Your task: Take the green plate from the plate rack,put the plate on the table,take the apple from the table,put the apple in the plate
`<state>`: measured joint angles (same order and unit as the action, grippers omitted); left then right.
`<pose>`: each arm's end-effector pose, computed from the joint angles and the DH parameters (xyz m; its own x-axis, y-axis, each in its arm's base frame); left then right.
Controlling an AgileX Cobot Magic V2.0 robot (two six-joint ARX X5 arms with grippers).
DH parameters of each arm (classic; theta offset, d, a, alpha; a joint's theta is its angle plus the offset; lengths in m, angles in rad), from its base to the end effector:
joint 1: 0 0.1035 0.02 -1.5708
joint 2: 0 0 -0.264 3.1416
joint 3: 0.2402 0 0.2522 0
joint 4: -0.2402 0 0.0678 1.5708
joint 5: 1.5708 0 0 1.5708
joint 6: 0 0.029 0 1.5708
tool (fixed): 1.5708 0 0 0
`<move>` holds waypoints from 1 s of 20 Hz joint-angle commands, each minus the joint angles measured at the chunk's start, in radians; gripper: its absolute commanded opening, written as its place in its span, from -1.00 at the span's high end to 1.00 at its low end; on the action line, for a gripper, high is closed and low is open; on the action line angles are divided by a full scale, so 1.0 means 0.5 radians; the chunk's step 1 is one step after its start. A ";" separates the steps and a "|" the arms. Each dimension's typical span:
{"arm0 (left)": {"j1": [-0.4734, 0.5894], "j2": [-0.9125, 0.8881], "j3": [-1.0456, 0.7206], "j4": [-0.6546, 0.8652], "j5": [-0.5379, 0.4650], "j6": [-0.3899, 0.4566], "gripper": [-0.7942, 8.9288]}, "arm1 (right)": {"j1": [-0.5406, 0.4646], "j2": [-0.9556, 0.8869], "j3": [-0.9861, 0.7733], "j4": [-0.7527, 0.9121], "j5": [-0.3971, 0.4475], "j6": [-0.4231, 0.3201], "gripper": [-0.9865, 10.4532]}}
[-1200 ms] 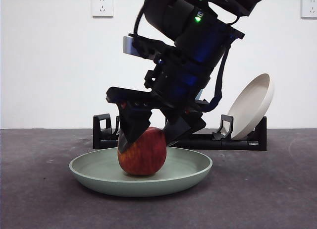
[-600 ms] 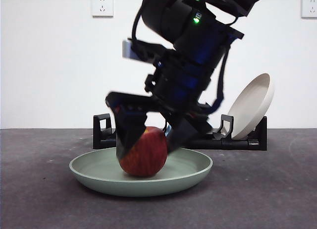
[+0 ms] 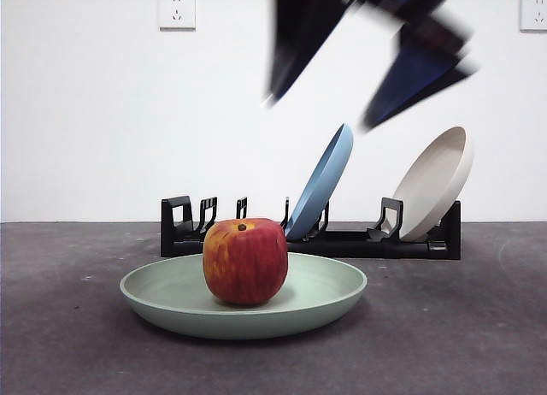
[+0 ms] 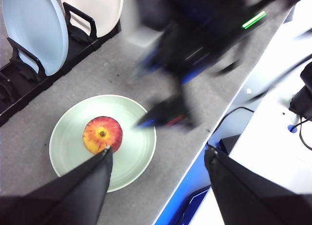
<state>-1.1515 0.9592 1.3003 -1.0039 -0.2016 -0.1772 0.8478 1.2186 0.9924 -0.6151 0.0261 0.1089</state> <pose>0.0684 -0.1392 0.3989 0.4973 -0.6239 -0.6029 0.7735 0.6336 -0.0177 0.1631 0.1837 0.2827 0.4604 0.4823 -0.7453 -0.6801 0.7312 0.0531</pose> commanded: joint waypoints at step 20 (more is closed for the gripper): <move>-0.003 -0.003 -0.003 -0.158 0.003 -0.014 0.85 | 0.007 -1.003 -0.011 -1.082 -0.317 0.119 0.85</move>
<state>-1.1515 0.9592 1.3003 -1.0840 -0.1997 -0.1772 0.8497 0.7174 0.9928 -1.1591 -0.1303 0.1558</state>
